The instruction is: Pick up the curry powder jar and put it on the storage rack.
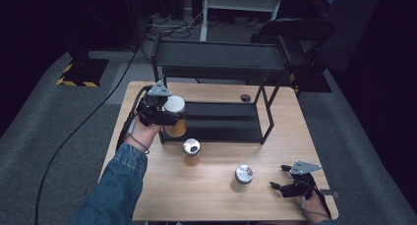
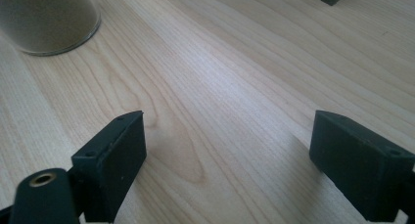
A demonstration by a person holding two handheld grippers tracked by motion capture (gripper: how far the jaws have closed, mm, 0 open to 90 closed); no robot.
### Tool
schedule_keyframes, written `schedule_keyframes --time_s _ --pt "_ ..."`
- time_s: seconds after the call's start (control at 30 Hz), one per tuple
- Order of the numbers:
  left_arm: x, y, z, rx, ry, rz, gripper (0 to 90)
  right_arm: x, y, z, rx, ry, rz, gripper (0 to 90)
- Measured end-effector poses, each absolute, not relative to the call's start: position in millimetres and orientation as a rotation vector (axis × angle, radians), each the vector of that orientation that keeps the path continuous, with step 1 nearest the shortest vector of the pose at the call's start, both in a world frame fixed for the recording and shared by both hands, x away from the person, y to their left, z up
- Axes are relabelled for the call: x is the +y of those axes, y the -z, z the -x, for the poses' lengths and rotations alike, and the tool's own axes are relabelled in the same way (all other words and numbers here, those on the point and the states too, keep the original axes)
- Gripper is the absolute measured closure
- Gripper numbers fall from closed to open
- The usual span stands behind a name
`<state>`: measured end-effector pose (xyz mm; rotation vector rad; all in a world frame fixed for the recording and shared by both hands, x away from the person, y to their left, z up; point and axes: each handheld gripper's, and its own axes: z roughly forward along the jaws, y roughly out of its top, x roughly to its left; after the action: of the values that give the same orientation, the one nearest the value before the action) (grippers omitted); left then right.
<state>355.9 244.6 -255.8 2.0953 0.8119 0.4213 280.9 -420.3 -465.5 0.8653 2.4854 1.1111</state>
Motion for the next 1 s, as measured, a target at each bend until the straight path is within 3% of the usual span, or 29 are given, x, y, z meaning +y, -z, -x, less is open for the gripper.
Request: schedule_keyframes --time_s 0.2,1.0 --pt "233 257 -362 0.842 -0.469 -2.115 33.8 -420 465 -281 2.487 -1.112 -0.864 13.4" --pt "198 273 -405 0.888 -0.431 -2.188 33.8 -421 465 -282 2.492 -1.114 -0.855 13.4"
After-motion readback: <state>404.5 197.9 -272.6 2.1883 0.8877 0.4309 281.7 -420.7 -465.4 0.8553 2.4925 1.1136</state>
